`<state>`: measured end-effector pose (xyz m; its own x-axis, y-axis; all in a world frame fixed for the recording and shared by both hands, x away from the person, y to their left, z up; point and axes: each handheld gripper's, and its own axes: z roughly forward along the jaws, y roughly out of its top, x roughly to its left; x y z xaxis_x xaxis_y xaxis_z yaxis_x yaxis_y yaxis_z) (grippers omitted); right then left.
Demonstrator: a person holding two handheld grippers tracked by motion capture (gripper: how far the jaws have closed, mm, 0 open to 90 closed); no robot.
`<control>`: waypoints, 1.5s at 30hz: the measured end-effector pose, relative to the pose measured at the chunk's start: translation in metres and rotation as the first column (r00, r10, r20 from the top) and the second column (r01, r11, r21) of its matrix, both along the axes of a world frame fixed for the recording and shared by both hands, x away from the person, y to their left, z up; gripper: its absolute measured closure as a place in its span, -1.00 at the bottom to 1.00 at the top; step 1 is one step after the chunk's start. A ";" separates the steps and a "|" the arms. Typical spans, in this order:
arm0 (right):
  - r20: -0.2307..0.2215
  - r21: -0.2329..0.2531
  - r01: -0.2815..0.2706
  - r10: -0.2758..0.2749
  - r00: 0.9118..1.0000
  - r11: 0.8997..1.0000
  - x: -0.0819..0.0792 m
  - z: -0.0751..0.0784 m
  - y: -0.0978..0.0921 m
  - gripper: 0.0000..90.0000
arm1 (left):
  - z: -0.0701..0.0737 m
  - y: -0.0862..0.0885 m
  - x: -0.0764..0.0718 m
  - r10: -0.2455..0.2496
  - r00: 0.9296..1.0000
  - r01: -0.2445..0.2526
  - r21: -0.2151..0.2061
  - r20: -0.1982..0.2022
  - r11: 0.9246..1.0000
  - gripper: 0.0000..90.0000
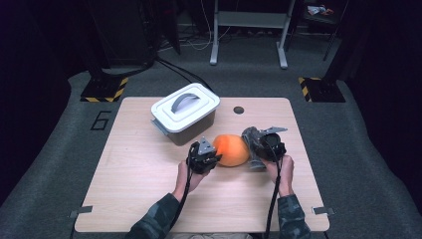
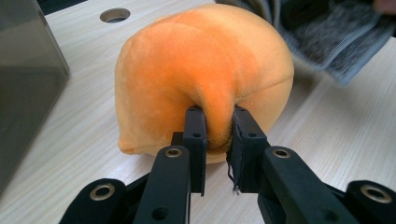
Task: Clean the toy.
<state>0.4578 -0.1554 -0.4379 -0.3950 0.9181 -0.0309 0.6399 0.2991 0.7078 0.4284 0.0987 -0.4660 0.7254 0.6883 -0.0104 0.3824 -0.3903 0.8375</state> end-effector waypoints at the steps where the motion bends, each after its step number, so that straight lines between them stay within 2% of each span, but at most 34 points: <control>1: 0.013 0.005 -0.010 0.010 1.000 1.000 -0.003 0.005 0.003 0.54 | 0.000 0.000 0.000 0.000 1.000 0.000 0.002 0.003 1.000 0.73; 3: 0.040 0.023 -0.041 0.040 0.998 0.999 -0.008 0.013 0.009 0.54 | 0.000 0.000 0.000 0.001 1.000 -0.001 0.001 0.002 1.000 0.72; 5: 0.035 0.029 -0.074 0.073 0.997 0.997 -0.010 0.018 0.017 0.54 | 0.001 0.000 0.001 -0.001 1.000 0.001 0.003 0.003 1.000 0.71; 7: 0.023 0.018 -0.098 0.097 0.995 0.995 -0.008 0.016 0.024 0.54 | 0.001 0.000 0.001 -0.002 1.000 0.002 0.000 0.001 1.000 0.69; 9: 0.005 -0.008 -0.098 0.098 0.995 0.995 -0.004 0.010 0.028 0.54 | 0.001 0.000 0.001 -0.003 1.000 0.003 0.005 0.002 1.000 0.62; 13: -0.013 0.019 -0.081 0.082 0.997 0.997 0.001 0.005 0.025 0.54 | -0.001 0.001 0.001 0.008 1.000 -0.008 0.020 0.003 1.000 0.32; 17: -0.007 0.014 -0.079 0.079 0.997 0.997 0.004 0.004 0.022 0.54 | -0.004 0.000 0.001 0.020 1.000 -0.020 0.023 -0.012 1.000 0.13; 19: -0.010 0.016 -0.075 0.075 0.997 0.997 0.004 0.004 0.022 0.53 | -0.005 -0.002 0.002 0.031 1.000 -0.031 0.031 0.005 0.999 0.06; 22: -0.006 0.014 -0.078 0.078 0.997 0.997 0.004 0.004 0.022 0.54 | -0.005 -0.006 0.002 0.020 0.999 -0.021 0.055 0.030 0.998 0.04; 25: -0.004 0.013 -0.074 0.074 0.997 0.997 0.005 0.004 0.023 0.54 | -0.007 -0.009 0.003 0.017 0.999 -0.020 0.062 0.049 0.998 0.11; 31: 0.006 0.022 -0.065 0.065 0.998 0.998 0.004 0.004 0.022 0.54 | -0.008 -0.010 0.004 0.009 0.999 -0.013 0.066 0.052 0.998 0.58; 32: 0.010 0.028 -0.057 0.056 0.998 0.998 0.004 0.004 0.023 0.54 | -0.008 -0.010 0.004 0.008 0.999 -0.012 0.066 0.049 0.998 0.61; 33: 0.014 0.022 -0.072 0.072 0.997 0.997 0.003 0.004 0.021 0.54 | -0.008 -0.010 0.004 0.010 0.999 -0.013 0.063 0.049 0.998 0.65; 37: 0.029 0.047 -0.068 0.067 0.997 0.997 -0.001 0.009 0.019 0.54 | -0.006 -0.006 0.004 0.014 0.999 -0.016 0.043 0.037 0.999 0.72; 40: 0.035 0.066 -0.078 0.076 0.996 0.995 -0.005 0.014 0.020 0.54 | -0.003 -0.004 0.004 0.027 1.000 -0.027 0.013 0.006 1.000 0.74; 45: 0.069 0.092 -0.149 0.143 0.987 0.985 -0.014 0.026 0.028 0.54 | 0.004 -0.005 0.001 0.028 0.999 -0.028 -0.016 -0.016 0.999 0.74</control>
